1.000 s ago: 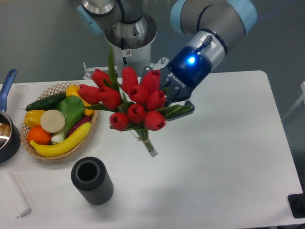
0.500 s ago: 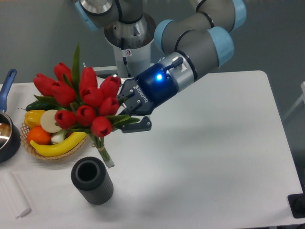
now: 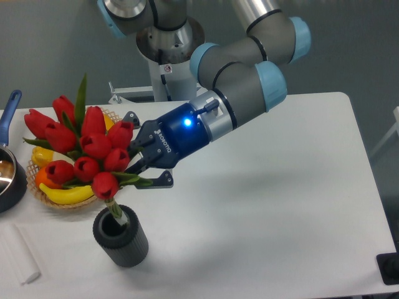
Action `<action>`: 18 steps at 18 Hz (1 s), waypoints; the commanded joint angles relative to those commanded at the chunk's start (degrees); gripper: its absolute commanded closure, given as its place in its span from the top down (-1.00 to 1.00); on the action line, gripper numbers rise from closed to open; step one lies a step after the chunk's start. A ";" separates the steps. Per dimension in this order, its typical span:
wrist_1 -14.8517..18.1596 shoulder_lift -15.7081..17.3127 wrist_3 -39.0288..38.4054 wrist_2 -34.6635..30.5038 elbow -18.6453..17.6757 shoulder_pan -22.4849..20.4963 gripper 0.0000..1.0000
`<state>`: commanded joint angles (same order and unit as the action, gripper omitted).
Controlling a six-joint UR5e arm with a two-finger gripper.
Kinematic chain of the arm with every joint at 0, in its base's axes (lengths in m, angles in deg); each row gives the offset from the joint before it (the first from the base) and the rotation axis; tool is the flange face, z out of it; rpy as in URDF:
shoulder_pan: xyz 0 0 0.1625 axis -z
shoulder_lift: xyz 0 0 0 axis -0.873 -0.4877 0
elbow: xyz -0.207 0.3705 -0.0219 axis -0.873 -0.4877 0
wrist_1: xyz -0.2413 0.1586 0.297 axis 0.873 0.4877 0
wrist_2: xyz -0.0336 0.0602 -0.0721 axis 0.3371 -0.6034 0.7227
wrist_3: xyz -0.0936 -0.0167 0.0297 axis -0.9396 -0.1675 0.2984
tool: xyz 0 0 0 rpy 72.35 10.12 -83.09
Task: Insert the flowers into the vase
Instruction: 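Position the tulip stems above the vase opening and lower them in, then push the bouquet stems deeper down into the black vase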
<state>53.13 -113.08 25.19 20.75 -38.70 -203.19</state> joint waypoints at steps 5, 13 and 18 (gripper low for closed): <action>0.00 -1.93 0.36 0.00 0.00 0.97 -0.33; 0.00 -1.76 0.35 -0.26 -2.90 1.06 -0.33; -1.84 -3.78 1.23 -0.97 -3.16 1.06 -0.33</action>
<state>51.29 -116.86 26.42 19.78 -41.87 -202.14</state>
